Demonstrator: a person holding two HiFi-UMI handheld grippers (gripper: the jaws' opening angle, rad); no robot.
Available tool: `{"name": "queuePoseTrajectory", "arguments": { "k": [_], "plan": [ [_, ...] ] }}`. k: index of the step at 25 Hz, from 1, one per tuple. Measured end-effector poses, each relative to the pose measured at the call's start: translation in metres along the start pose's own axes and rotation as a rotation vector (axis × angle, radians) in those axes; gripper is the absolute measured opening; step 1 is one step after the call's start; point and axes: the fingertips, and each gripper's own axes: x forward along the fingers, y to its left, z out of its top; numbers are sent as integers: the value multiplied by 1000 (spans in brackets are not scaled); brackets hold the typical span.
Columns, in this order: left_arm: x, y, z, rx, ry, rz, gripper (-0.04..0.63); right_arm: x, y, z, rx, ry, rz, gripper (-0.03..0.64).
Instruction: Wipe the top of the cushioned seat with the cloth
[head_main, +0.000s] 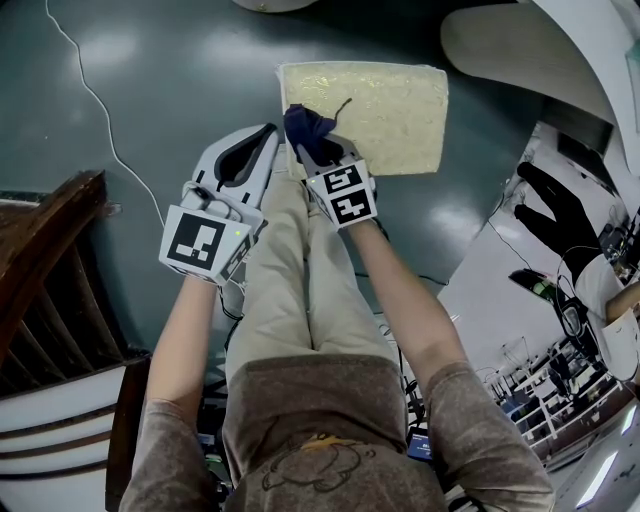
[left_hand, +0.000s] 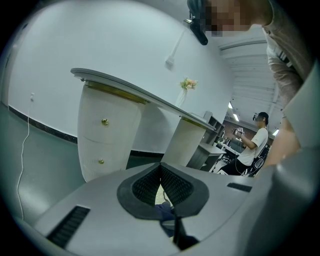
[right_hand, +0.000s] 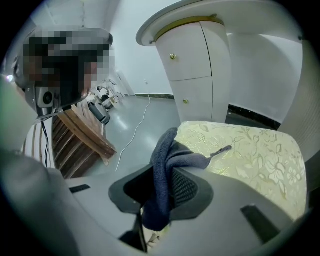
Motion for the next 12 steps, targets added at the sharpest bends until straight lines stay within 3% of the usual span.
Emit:
{"name": "queuePoseTrajectory", "arguments": {
  "k": [12],
  "plan": [
    [10, -8, 0, 8, 12, -30, 17, -17, -41, -7, 24, 7, -71, 98]
  ]
}}
